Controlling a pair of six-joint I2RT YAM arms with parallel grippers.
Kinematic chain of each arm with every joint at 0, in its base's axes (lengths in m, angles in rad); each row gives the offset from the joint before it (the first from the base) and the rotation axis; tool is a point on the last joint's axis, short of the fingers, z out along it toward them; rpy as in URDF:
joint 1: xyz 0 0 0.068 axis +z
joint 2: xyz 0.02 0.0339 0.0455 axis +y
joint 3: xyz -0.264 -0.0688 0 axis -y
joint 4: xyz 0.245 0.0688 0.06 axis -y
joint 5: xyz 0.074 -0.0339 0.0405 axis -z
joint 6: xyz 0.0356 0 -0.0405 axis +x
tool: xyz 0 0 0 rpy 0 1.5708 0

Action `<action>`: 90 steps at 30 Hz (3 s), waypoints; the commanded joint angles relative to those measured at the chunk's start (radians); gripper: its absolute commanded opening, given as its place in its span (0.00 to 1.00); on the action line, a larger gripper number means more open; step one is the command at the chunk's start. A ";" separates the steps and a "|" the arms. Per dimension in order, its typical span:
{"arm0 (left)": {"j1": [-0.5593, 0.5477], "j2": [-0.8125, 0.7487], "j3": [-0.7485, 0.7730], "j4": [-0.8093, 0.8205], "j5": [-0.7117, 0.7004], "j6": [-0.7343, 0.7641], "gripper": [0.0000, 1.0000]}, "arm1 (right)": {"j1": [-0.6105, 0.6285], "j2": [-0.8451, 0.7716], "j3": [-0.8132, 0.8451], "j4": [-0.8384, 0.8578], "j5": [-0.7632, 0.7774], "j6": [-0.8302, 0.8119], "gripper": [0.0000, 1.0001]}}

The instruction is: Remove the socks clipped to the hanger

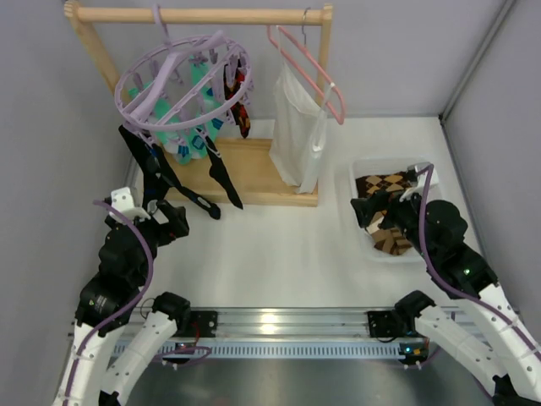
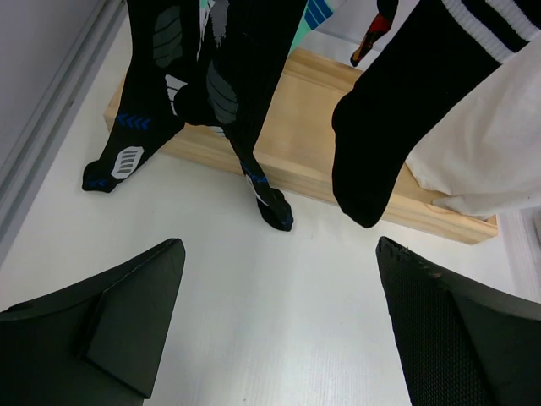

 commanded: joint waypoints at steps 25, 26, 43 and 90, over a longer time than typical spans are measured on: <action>0.005 0.074 0.085 0.056 0.116 -0.089 0.98 | 0.224 0.629 0.023 0.852 -0.419 0.028 0.99; 0.004 0.080 0.097 0.054 0.120 -0.087 0.98 | 0.289 0.661 0.045 0.853 -0.382 -0.037 0.99; 0.004 0.069 0.287 0.051 0.172 -0.018 0.98 | 0.379 1.436 0.670 0.813 -0.225 -0.228 0.66; -0.412 0.968 0.876 -0.069 -0.692 0.071 0.86 | 0.592 1.079 0.289 0.835 0.083 -0.156 0.00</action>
